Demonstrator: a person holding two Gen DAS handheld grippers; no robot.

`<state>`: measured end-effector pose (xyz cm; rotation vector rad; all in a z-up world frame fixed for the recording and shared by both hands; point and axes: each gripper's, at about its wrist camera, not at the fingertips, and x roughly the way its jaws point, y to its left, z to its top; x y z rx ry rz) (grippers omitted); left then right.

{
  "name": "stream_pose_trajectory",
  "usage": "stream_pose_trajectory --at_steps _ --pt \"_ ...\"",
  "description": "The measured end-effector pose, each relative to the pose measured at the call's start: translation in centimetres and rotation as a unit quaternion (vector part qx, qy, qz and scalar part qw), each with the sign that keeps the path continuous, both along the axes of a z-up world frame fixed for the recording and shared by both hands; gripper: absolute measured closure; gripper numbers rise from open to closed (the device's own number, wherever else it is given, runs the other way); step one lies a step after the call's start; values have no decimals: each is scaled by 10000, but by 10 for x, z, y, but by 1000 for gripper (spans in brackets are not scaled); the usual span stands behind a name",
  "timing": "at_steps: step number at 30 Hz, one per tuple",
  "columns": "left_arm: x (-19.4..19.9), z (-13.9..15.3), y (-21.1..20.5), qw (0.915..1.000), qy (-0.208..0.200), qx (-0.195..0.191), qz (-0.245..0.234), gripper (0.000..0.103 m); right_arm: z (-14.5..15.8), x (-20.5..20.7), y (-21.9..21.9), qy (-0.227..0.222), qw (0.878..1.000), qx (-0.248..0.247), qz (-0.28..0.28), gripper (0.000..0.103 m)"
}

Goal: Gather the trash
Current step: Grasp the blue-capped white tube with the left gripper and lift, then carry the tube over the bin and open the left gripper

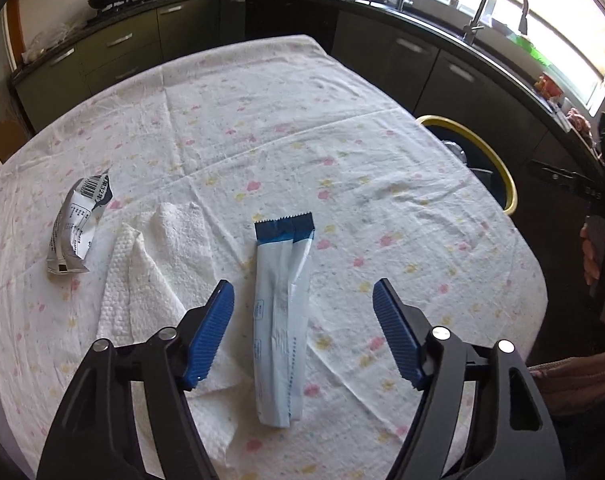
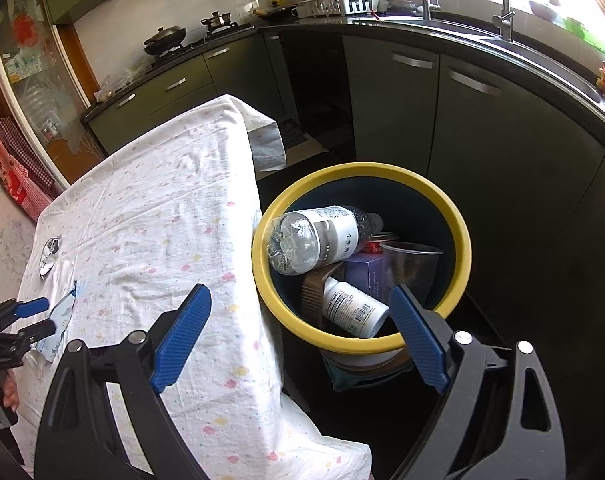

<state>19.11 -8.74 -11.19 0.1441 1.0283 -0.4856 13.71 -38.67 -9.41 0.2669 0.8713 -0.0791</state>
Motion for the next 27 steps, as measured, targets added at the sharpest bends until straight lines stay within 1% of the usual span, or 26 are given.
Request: stream_pose_trajectory --at_steps 3,5,6,7,8,13,15,17,22,27 --pt "4 -7 -2 9999 64 111 -10 34 0 1 -1 15 10000 13 -10 17" --pt "6 -12 -3 9998 145 106 -12 37 0 0 -2 -20 10000 16 -7 17" --pt "7 -14 -4 9997 201 99 -13 43 0 0 -1 -31 10000 20 -3 17" --pt "8 -16 -5 9997 242 101 -7 47 1 -1 -1 -39 10000 19 10 17" --pt "7 -16 -6 9997 217 120 13 47 1 -2 0 -46 10000 20 22 17" --pt "2 -15 -12 9996 218 167 -24 68 0 -6 0 -93 9999 90 27 17" --pt "1 -15 -14 9996 187 232 -25 74 1 -7 -2 -120 9998 135 20 17" --pt "-1 -13 -16 9996 185 189 -50 74 1 -8 -5 -139 9998 161 -3 17" --pt "-9 -3 -18 9999 38 88 -97 75 4 -14 -10 -207 9996 183 -70 17" --pt "-14 9 -19 9998 -106 87 -151 75 4 -13 -10 -209 9996 196 -77 17"
